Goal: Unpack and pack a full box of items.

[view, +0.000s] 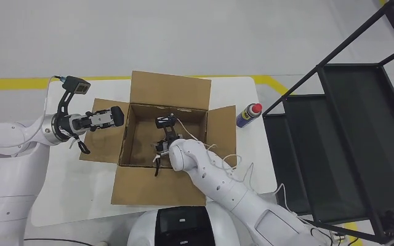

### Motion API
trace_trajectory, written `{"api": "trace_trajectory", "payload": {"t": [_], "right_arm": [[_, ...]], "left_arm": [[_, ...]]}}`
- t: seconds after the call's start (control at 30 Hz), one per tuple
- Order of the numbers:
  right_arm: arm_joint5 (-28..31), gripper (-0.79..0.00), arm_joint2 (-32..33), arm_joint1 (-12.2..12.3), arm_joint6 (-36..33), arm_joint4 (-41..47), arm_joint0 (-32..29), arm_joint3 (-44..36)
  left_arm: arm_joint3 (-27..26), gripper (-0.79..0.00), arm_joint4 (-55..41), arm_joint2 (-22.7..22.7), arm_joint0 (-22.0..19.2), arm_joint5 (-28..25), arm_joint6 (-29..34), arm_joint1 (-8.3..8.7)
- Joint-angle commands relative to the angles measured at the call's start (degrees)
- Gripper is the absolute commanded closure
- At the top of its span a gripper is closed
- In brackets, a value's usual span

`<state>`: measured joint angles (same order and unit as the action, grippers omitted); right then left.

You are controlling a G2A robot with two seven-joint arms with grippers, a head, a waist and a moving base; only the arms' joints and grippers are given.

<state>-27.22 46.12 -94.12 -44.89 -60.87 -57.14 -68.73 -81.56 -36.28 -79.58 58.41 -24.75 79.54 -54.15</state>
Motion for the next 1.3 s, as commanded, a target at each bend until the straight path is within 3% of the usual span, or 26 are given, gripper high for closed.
{"api": "trace_trajectory", "payload": {"t": [0.0, 0.03, 0.47, 0.97, 1.27], "right_arm": [[-0.74, -0.077, -0.25, -0.38, -0.1, 0.8, 0.37, 0.6], [-0.77, 0.0, -0.09, -0.49, -0.05, 1.6, 0.33, 0.6], [-3.42, 0.0, 0.73, -0.41, -0.97, -0.98, -1.22, -3.58], [-4.94, 0.0, 1.24, 2.11, -3.18, -17.05, -13.18, -28.42], [-2.52, 0.0, 3.57, 2.65, -1.65, -18.23, -15.49, -31.5]], "left_arm": [[0.0, -0.785, 0.0, 0.0, 0.0, 0.0, 0.0, 0.0], [0.0, -0.785, 0.0, 0.0, 0.0, 0.0, 0.0, 0.0], [0.0, -0.785, 0.0, 0.0, 0.0, 0.0, 0.0, 0.0], [0.0, -0.785, 0.0, 0.0, 0.0, 0.0, 0.0, 0.0], [0.0, -0.785, 0.0, 0.0, 0.0, 0.0, 0.0, 0.0]]}}
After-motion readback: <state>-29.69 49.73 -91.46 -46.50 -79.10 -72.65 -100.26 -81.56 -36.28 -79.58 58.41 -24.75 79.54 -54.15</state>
